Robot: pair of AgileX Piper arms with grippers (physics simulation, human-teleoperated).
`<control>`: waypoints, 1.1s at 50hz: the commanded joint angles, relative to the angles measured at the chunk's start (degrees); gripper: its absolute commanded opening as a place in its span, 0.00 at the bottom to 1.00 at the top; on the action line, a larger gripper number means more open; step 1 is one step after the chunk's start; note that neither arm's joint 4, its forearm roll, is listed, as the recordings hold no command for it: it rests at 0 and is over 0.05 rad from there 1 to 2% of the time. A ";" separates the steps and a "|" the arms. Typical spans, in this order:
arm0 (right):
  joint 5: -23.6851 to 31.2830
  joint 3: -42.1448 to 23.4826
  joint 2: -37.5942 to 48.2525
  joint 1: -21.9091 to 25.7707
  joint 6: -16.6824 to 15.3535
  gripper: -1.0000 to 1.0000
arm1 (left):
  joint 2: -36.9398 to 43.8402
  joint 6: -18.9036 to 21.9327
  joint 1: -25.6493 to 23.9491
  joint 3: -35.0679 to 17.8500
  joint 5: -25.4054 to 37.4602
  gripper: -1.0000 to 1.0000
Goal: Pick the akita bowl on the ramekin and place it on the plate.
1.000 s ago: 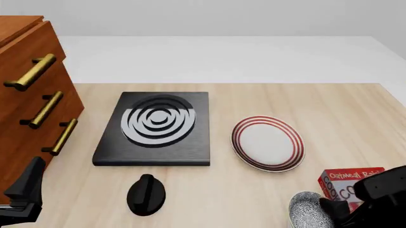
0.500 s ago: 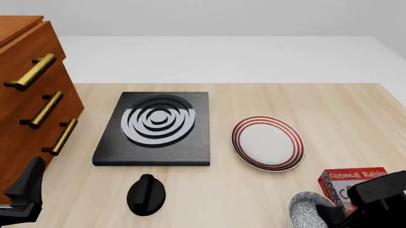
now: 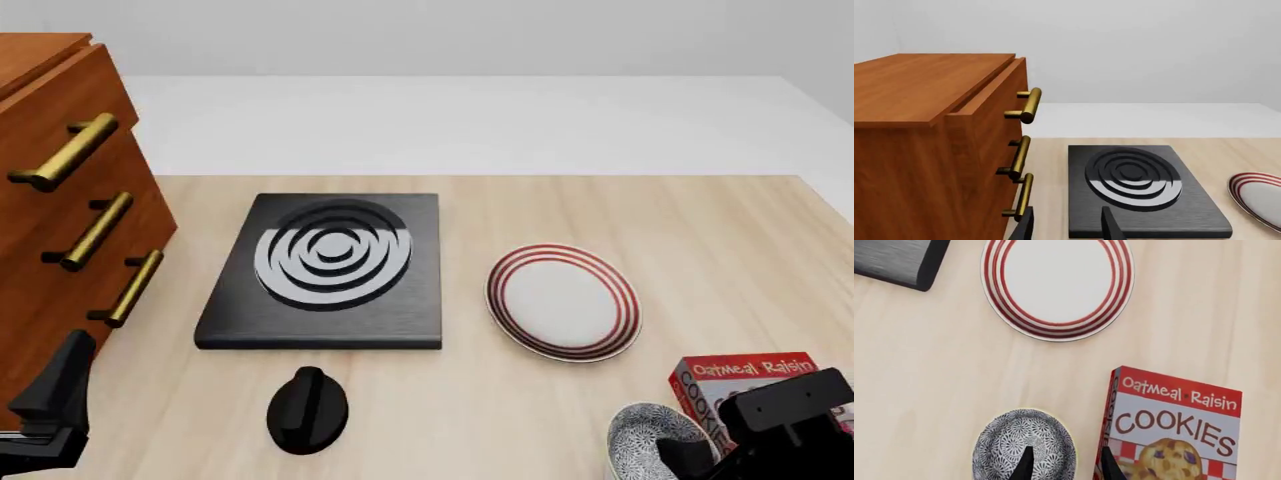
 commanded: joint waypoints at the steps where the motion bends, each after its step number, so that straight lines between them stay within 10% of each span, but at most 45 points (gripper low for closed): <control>1: -1.15 0.63 0.96 0.39 0.87 1.00 | 0.00 0.00 0.00 0.00 0.00 1.00; 44: -4.68 2.01 3.89 1.98 3.25 1.00 | 0.00 0.00 0.00 0.00 0.00 1.00; 45: -4.64 1.98 3.93 2.42 3.97 0.00 | 0.00 0.00 0.00 0.00 0.00 1.00; 55: -3.63 1.65 2.93 2.24 3.65 0.00 | 0.00 0.00 0.00 0.00 0.00 1.00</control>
